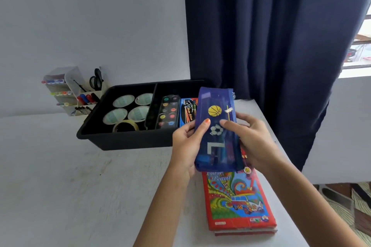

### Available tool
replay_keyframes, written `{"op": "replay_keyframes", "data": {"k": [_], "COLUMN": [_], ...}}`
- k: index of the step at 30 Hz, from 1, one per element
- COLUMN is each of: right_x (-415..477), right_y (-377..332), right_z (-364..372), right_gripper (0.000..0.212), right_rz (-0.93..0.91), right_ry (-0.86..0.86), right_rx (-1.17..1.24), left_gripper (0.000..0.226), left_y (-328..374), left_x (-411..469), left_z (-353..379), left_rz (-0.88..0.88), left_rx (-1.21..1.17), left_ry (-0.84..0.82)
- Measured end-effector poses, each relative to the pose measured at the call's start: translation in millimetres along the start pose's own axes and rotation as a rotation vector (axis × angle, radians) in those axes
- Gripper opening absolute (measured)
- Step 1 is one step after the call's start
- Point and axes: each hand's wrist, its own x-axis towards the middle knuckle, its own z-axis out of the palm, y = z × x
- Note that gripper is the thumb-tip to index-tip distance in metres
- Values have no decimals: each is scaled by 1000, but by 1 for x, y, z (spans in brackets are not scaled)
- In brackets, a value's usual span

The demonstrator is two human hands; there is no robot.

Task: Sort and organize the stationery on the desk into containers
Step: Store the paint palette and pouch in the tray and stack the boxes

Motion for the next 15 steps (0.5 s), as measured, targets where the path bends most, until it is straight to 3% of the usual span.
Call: {"op": "replay_keyframes", "data": {"k": [4, 10, 15], "right_x": [46, 139, 187], "right_y": [-11, 8, 34], "right_z": [33, 79, 92], "right_gripper": [23, 28, 26], "right_rz": [-109, -161, -149], "right_ry": [15, 104, 111], "right_rx": [-64, -274, -634], "left_gripper": [19, 19, 18], "left_y": [22, 30, 8], "left_x": [49, 137, 184], "left_z": [-7, -29, -46], "left_rz": [47, 64, -49], "left_rx": [84, 283, 479], "left_ry": [84, 186, 191]}}
